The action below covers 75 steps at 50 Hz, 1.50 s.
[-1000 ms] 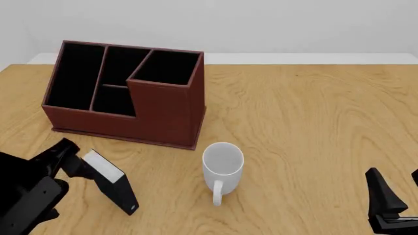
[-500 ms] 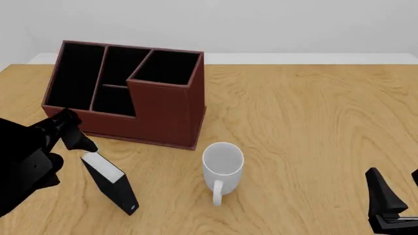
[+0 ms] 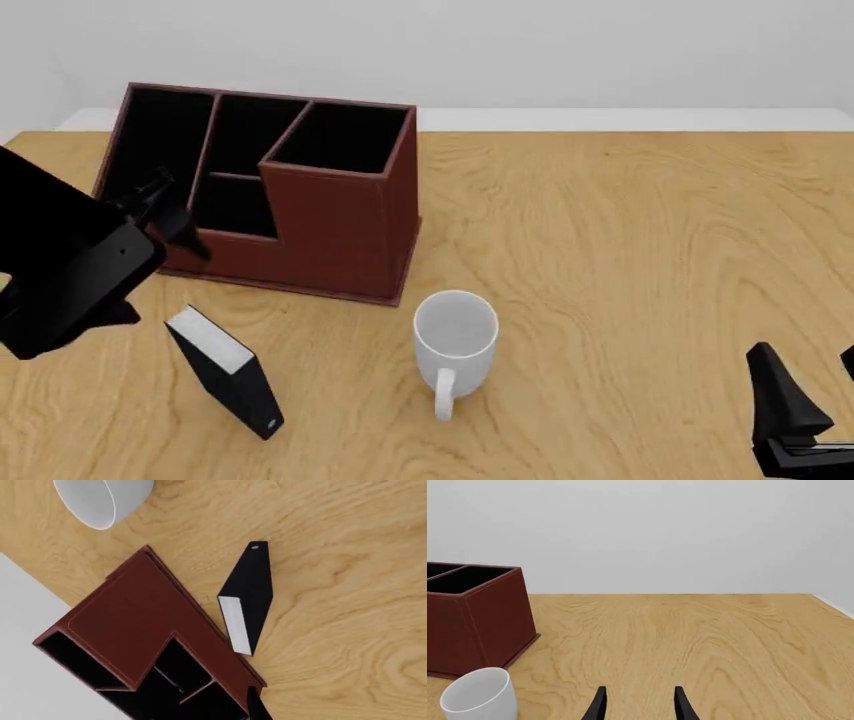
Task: Pick up the book and place it in the front compartment of the caddy.
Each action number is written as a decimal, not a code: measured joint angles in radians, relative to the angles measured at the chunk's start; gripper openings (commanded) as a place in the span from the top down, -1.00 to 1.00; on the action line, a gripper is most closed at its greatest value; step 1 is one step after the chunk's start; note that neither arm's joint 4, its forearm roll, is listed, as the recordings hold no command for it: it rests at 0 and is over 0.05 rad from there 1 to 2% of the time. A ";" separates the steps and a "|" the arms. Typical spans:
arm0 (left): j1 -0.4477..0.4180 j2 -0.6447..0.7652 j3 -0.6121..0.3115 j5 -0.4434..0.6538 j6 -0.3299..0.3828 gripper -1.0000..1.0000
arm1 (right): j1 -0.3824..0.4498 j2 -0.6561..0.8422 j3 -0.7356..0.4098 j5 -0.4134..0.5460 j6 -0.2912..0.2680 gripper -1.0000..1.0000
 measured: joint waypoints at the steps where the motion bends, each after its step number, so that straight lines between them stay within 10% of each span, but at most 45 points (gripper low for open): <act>1: 0.002 0.007 -0.004 0.000 0.000 -1.00 | 0.000 0.000 0.000 0.000 0.000 -1.00; 75: 0.051 0.179 0.060 -0.004 0.001 -1.00 | 0.000 0.000 0.000 0.000 0.000 -1.00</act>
